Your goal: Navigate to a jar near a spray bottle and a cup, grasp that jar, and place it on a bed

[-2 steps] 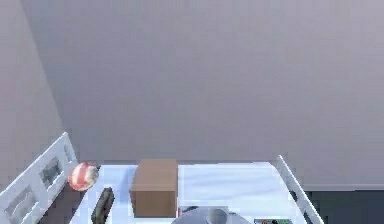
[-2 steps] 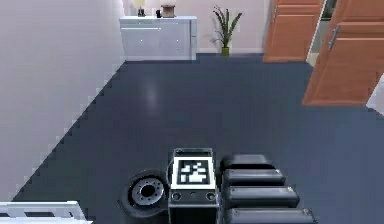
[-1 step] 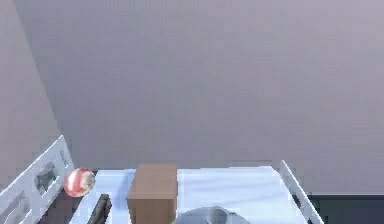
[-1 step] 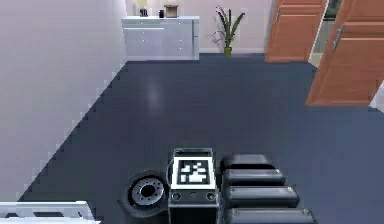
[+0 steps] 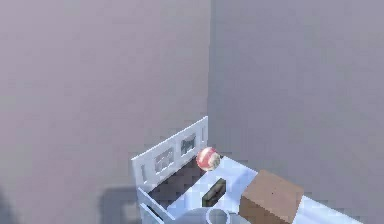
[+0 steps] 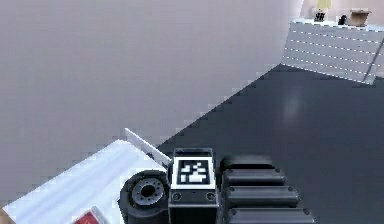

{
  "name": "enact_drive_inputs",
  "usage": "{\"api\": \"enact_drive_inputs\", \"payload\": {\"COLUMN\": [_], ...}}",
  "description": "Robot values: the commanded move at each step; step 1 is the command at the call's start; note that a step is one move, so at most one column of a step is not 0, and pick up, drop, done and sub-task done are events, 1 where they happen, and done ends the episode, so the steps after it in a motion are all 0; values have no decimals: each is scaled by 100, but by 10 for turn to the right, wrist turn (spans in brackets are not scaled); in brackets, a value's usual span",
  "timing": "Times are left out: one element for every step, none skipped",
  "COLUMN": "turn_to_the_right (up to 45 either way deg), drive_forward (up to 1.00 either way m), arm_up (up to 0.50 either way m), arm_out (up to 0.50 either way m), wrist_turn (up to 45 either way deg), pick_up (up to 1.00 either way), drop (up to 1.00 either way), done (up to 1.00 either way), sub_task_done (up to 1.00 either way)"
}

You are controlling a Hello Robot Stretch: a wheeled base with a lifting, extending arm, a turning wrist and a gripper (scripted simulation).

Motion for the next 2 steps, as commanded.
{"api": "enact_drive_inputs", "payload": {"turn_to_the_right": [0, 450], "drive_forward": [25, 0], "arm_up": [0, 0], "arm_out": [0, 0], "wrist_turn": [0, 0], "pick_up": [0, 0], "drop": [0, 0], "done": [0, 0], "sub_task_done": [0, 0]}}
